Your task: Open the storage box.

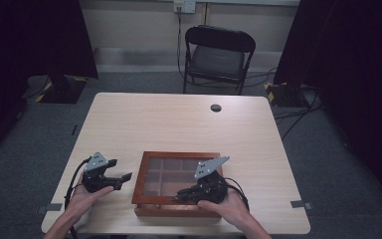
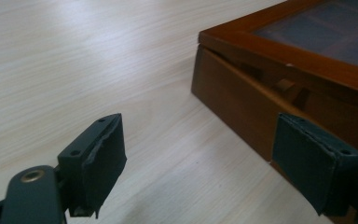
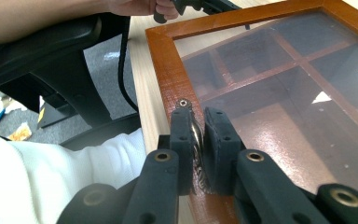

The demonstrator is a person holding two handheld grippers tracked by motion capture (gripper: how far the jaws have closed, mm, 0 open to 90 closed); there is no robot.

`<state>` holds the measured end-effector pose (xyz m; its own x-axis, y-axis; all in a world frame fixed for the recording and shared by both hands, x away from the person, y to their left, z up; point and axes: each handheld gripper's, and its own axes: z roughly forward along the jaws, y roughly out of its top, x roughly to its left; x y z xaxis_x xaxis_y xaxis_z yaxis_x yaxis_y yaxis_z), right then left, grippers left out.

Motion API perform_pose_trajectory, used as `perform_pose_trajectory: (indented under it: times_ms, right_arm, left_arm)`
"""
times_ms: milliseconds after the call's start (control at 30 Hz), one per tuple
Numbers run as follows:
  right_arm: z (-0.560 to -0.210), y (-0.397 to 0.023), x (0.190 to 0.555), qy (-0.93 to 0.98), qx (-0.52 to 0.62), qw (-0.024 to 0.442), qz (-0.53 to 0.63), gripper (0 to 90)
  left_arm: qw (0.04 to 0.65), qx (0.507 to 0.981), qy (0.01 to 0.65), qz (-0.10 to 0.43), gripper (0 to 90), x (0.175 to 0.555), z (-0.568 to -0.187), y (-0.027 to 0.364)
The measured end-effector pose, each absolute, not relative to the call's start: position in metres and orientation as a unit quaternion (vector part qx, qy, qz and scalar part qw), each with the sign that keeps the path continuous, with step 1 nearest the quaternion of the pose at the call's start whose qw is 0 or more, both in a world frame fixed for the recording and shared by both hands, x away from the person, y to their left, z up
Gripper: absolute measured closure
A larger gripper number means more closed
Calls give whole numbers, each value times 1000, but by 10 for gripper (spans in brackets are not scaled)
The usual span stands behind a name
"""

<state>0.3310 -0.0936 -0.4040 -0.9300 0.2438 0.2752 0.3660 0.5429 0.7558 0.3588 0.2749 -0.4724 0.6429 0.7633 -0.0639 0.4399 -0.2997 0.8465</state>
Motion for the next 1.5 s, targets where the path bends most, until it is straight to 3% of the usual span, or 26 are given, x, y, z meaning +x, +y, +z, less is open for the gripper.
perform_pose_trajectory:
  times_ms: [633, 1167, 1500]
  right_arm:
    - [-377, -94, 341, -879, -167, 61, -443, 832]
    - [-360, -97, 352, -877, -166, 66, -446, 834]
    - [-339, -95, 363, -879, -167, 53, -443, 838]
  left_arm:
    - [504, 771, 338, 195, 184, 349, -454, 262]
    - [501, 792, 301, 179, 173, 342, -455, 255]
    - [538, 771, 286, 189, 172, 342, -442, 245]
